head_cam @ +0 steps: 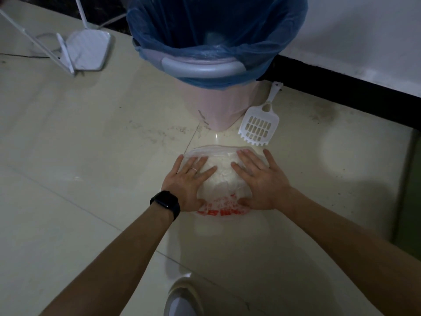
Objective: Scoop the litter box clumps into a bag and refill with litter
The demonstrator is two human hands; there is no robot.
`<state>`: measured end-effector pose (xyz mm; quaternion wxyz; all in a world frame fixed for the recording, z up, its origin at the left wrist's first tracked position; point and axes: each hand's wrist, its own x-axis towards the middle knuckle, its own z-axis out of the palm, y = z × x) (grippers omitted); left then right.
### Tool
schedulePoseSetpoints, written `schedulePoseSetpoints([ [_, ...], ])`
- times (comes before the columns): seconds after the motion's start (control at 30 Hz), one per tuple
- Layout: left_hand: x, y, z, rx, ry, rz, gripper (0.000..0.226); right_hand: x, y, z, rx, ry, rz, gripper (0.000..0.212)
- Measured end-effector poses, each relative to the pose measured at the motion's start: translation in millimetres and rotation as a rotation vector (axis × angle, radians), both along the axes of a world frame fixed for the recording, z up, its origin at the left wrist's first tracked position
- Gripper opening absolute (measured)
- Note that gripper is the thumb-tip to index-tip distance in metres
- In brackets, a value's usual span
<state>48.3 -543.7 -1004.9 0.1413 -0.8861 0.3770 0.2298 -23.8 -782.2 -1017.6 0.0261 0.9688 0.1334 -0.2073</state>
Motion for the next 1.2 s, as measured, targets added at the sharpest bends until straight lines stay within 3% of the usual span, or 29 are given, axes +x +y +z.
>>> schedulePoseSetpoints([
  [0.27, 0, -16, -1, 0.033, 0.031, 0.071, 0.099, 1, -2, 6, -0.118, 0.045, -0.043, 0.109],
  [0.4, -1, -26, 6, -0.070, 0.040, 0.206, 0.073, -5, 8, 6, 0.087, -0.125, -0.070, 0.078],
  [0.53, -3, -20, 1, 0.047, -0.031, 0.096, 0.094, -7, 4, 3, -0.022, 0.008, -0.079, 0.088],
  [0.73, 0, -21, -3, 0.040, 0.043, 0.143, 0.099, -2, -9, 3, -0.068, 0.091, -0.100, 0.095],
  [0.97, -5, -35, 33, -0.085, -0.051, 0.079, 0.060, -2, -16, 31, 0.240, -0.093, -0.142, 0.061],
  [1.2, 6, -79, 77, -0.247, 0.077, 0.181, 0.055, -6, -50, 62, 0.326, -0.204, -0.332, 0.051],
])
